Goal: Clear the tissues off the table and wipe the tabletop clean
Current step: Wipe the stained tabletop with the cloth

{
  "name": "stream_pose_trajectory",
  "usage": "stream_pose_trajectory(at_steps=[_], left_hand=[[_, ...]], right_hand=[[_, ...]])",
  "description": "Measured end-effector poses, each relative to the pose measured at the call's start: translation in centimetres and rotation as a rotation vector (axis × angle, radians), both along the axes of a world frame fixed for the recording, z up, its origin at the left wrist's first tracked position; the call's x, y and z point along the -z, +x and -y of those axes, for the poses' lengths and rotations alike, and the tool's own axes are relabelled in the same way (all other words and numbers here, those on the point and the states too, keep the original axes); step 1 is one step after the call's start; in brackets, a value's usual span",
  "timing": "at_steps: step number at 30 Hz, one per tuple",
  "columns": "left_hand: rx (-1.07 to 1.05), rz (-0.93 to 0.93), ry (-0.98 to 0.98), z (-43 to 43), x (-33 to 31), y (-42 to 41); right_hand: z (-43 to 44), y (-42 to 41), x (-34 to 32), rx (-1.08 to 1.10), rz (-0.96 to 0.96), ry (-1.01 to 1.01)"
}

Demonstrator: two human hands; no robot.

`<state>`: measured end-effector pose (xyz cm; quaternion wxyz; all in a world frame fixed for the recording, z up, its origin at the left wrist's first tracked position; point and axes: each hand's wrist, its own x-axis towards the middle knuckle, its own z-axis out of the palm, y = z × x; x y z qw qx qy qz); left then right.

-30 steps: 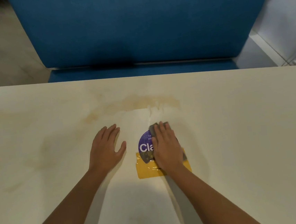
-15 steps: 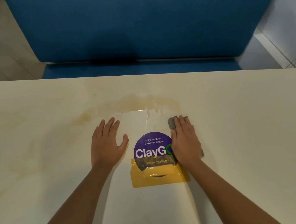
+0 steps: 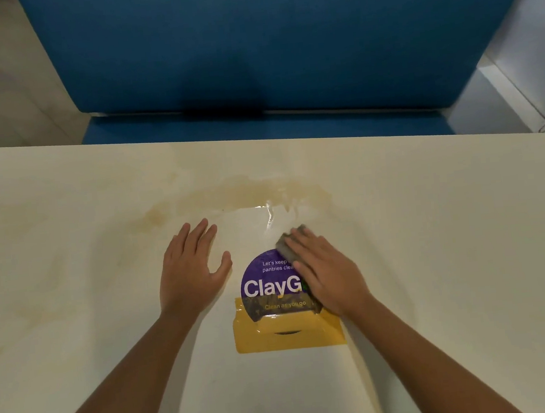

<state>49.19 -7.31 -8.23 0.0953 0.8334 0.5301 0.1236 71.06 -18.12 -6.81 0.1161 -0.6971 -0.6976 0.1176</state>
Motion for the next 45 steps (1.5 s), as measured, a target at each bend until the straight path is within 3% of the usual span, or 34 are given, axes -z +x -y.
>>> stream_pose_trajectory(at_steps=[5, 9, 14, 19, 22, 25, 28, 32, 34, 39, 43, 45], left_hand=[[-0.014, 0.009, -0.001, 0.0, 0.1, 0.0], [-0.029, 0.039, -0.005, 0.1, -0.1, 0.0], [-0.029, 0.034, -0.005, 0.1, -0.2, 0.1], [-0.027, 0.027, -0.008, 0.2, -0.4, 0.1], [-0.034, 0.037, -0.009, 0.3, -0.6, 0.3], [-0.036, 0.052, -0.001, 0.4, -0.8, 0.4], [-0.039, 0.063, -0.004, 0.4, -1.0, 0.4], [-0.033, 0.064, -0.005, 0.3, -1.0, 0.3], [-0.035, 0.063, -0.005, 0.3, -0.9, 0.3], [-0.043, 0.045, -0.012, 0.3, -0.9, 0.2], [-0.035, 0.043, -0.013, 0.3, -0.9, 0.3], [-0.031, 0.04, -0.009, 0.3, -0.9, 0.3]], right_hand=[[-0.7, 3.2, 0.4, 0.459, 0.028, 0.029], [-3.2, 0.3, 0.1, 0.601, 0.074, 0.02], [-4.3, -3.4, -0.6, 0.228, 0.107, 0.07], [-2.0, 0.4, -0.4, -0.099, 0.022, -0.01], [-1.4, 4.4, 0.1, -0.049, 0.016, 0.051], [-2.0, 6.8, 0.4, 0.23, 0.008, 0.116], [-4.2, 6.6, 0.9, 0.43, 0.059, 0.039], [-7.4, 3.8, 1.2, 0.509, 0.144, -0.015], [-8.3, 2.0, 0.9, 0.444, 0.162, 0.024], [-6.7, -1.1, 0.0, 0.019, 0.08, 0.114], [-4.8, 2.5, 0.2, -0.188, 0.055, 0.03], [-4.3, 5.1, 0.3, -0.177, 0.03, 0.048]])
